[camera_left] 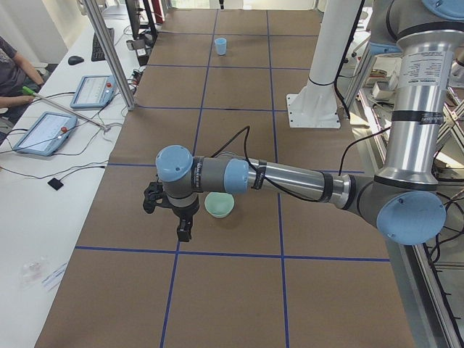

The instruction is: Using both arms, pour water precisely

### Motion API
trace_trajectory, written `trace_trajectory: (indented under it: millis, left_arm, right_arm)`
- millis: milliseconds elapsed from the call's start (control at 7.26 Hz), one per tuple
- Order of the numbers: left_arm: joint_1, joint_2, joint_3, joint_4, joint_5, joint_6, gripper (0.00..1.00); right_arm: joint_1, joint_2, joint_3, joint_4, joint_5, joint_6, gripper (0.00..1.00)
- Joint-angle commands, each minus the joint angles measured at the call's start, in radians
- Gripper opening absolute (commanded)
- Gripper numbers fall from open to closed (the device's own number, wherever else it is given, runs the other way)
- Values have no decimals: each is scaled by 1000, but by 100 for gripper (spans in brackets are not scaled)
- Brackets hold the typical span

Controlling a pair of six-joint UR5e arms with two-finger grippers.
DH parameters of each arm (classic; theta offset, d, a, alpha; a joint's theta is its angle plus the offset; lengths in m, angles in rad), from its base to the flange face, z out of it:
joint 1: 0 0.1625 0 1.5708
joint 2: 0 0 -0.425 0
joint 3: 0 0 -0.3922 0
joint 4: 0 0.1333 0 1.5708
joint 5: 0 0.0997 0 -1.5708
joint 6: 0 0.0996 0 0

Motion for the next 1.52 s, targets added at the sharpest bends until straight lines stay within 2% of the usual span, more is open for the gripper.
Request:
trace_trajectory:
  millis: [0, 413, 1103, 1378]
  left_arm:
    - [-1, 9, -22, 0, -1, -1, 100]
    - [0, 7, -1, -2, -1, -1, 100]
    - [-1, 8, -51, 0, -1, -3, 100]
    - [0, 9, -41, 0, 3, 2, 100]
  right_arm:
    - [-2, 4, -11, 3, -12, -2, 100]
    - [0, 10, -11, 3, -10, -5, 100]
    - [0, 4, -14, 3, -3, 1, 100]
    - [-2, 2, -13, 3, -7, 0, 100]
